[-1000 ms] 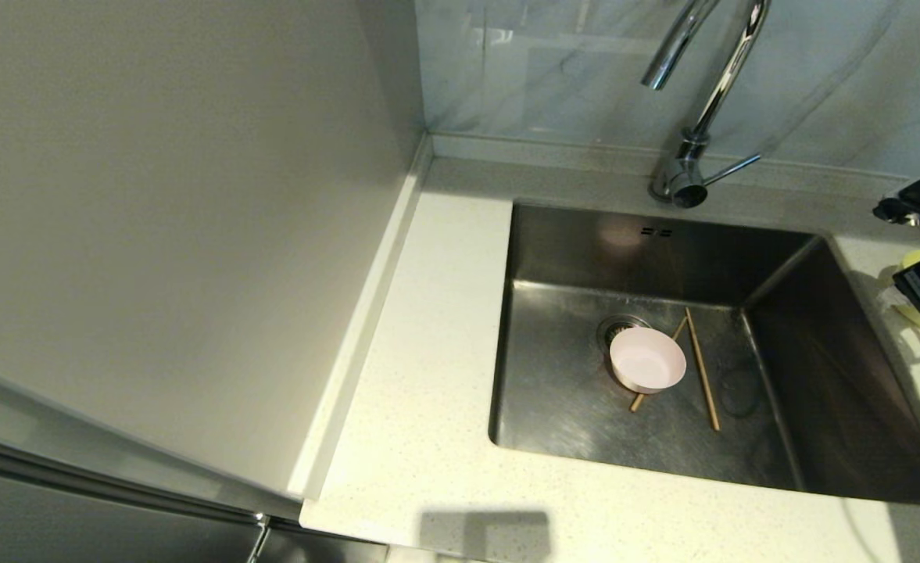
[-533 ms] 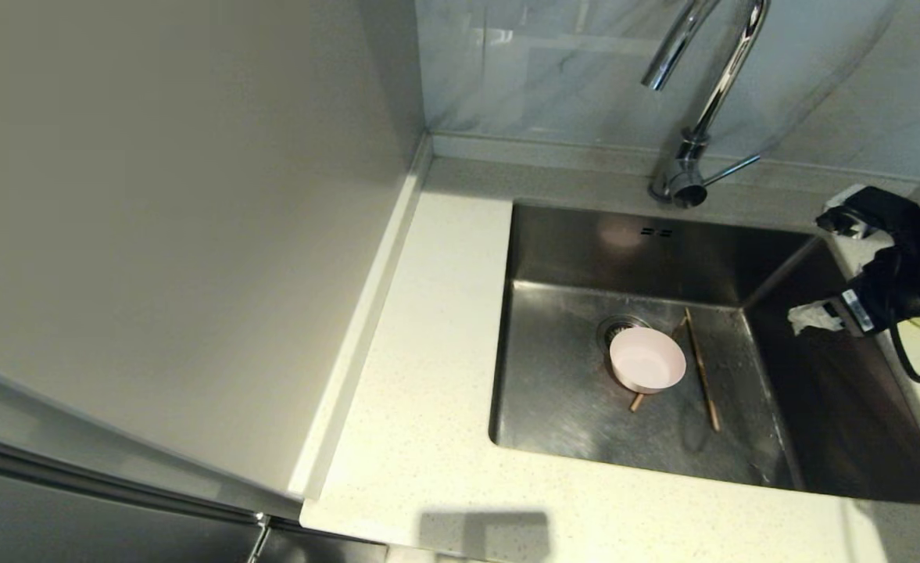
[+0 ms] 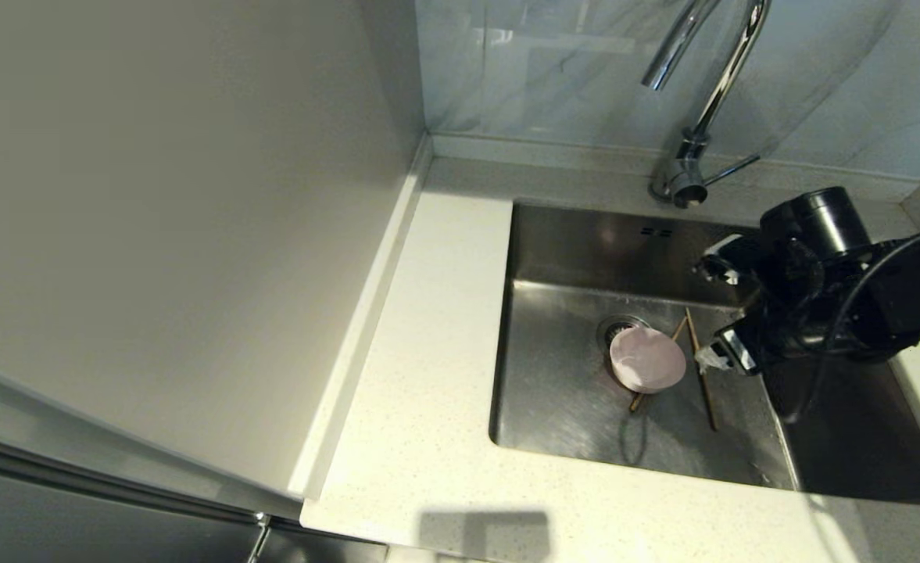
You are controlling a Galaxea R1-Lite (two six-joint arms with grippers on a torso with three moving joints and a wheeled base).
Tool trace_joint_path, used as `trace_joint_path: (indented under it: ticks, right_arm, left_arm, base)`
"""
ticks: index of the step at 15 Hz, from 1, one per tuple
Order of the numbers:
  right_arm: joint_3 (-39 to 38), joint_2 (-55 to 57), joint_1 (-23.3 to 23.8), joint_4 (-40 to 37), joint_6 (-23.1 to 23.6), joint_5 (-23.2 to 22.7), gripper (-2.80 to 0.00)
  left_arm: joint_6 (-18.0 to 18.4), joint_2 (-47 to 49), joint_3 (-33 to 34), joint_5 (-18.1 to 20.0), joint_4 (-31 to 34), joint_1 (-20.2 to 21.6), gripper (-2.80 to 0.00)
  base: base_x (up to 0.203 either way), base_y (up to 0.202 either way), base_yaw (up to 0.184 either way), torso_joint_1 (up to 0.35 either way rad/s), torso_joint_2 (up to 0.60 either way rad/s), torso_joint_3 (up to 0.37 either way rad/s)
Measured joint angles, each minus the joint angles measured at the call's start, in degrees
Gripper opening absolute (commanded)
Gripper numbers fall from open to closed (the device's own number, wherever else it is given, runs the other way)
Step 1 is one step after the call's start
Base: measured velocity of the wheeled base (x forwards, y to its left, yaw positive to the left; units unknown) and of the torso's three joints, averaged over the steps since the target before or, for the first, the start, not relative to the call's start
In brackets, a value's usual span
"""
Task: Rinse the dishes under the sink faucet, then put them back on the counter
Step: Put a bowl back to the table from the sink
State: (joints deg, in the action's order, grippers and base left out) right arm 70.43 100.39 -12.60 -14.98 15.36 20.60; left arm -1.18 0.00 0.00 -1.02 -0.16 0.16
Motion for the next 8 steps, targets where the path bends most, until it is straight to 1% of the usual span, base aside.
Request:
trace_joint_path:
  ticks: [2, 5, 8]
  right_arm:
    - [0.0, 2.7, -1.4, -0.1, -4.2, 2.7, 0.0]
    - [1.2, 6.6, -3.5, -0.1, -11.5, 5.3, 0.0]
    - [4.0, 11.5, -4.9, -0.1, -18.7, 10.0, 0.0]
  left_arm:
    - [0.0, 0.0, 0.0, 0.0, 0.0, 0.0, -2.8]
    - [0.0, 0.0, 0.0, 0.0, 0.0, 0.0, -2.8]
    - [0.0, 0.0, 0.0, 0.0, 0.0, 0.0, -2.8]
  base:
    - [0.0, 0.0, 0.0, 0.0, 0.0, 0.0]
    - [0.0, 0.0, 0.0, 0.0, 0.0, 0.0]
    - [0.0, 0.0, 0.0, 0.0, 0.0, 0.0]
